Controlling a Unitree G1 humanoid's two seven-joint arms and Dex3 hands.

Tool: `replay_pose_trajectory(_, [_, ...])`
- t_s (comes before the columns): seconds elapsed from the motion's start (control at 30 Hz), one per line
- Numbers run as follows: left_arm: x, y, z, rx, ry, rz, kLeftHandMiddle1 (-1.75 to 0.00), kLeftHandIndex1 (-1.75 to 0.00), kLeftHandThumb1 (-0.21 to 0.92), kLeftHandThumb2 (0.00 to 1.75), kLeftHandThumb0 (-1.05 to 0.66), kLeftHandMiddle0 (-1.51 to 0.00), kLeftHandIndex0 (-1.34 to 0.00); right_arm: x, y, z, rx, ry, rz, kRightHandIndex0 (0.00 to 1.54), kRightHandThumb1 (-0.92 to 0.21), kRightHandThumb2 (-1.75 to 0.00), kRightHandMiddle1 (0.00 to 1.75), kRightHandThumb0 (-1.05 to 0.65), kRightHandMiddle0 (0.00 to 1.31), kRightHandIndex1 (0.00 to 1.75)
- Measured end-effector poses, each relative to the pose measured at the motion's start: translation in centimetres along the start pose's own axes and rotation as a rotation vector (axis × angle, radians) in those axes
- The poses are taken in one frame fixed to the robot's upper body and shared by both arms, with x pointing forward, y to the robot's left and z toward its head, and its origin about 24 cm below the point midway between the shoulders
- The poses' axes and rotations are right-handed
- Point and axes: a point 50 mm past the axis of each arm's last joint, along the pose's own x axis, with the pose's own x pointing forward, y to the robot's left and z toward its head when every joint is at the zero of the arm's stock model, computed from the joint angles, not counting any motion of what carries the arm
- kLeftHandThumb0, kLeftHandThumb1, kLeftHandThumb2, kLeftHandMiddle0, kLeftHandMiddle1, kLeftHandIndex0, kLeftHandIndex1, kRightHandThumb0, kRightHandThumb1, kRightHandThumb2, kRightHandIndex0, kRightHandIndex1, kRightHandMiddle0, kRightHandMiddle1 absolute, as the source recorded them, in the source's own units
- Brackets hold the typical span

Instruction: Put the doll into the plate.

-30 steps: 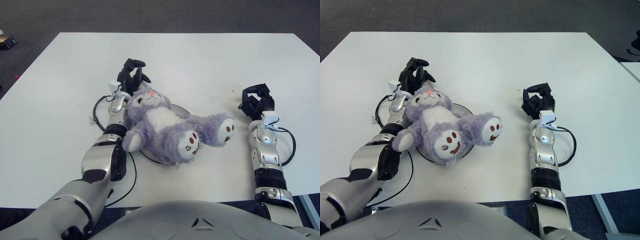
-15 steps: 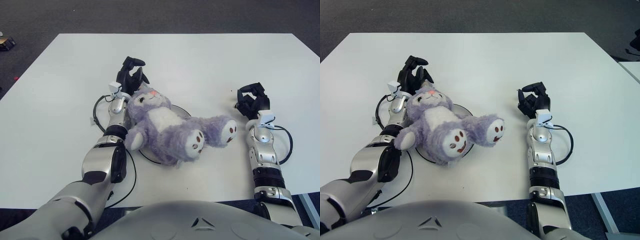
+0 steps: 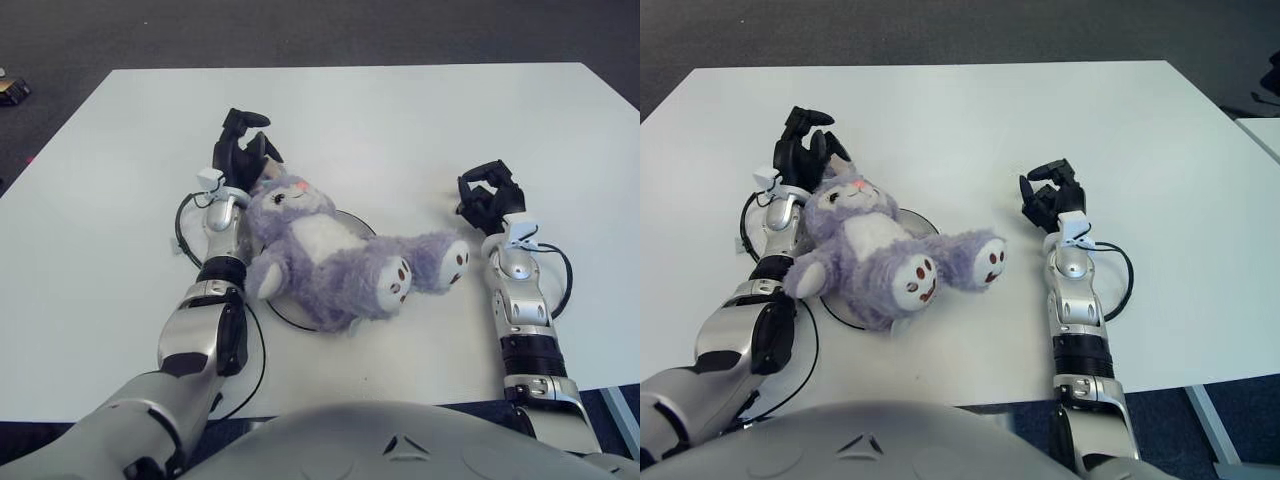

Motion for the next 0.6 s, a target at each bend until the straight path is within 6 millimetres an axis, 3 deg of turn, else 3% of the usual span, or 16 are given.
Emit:
replay_pose_trajectory(0.33, [-0.2, -0.1, 0.8, -0.002, -0.058, 0.037, -1.75, -1.66, 0.92, 0.43, -0.35, -0.86, -0.29, 0.0, 0.2, 0.5, 0.002, 0.006, 0.015, 0.78, -0.79, -0.64, 1.69, -0.37, 0.33, 1.75])
replay_pose_trajectory(0.43, [-0.4, -0.1, 1.0, -0.001, -0.070, 0.046, -1.75, -1.72, 0.87, 0.55, -0.35, -0.84, -0.26, 0.0, 0.3, 0.6, 0.010, 0.010, 0.023, 0.78, -0.79, -0.64, 1.69, -0.37, 0.33, 1.75])
replay_pose_trajectory(0.6, [-0.8, -0.2, 1.4, 0.003, -0.112, 0.068, -1.75, -1.74, 0.85, 0.61, -0.35, -0.84, -0.25, 0.0, 0.4, 0.6, 0.036, 0.022, 0.037, 0.78, -0.79, -0.64, 1.70, -0.37, 0.33, 1.75])
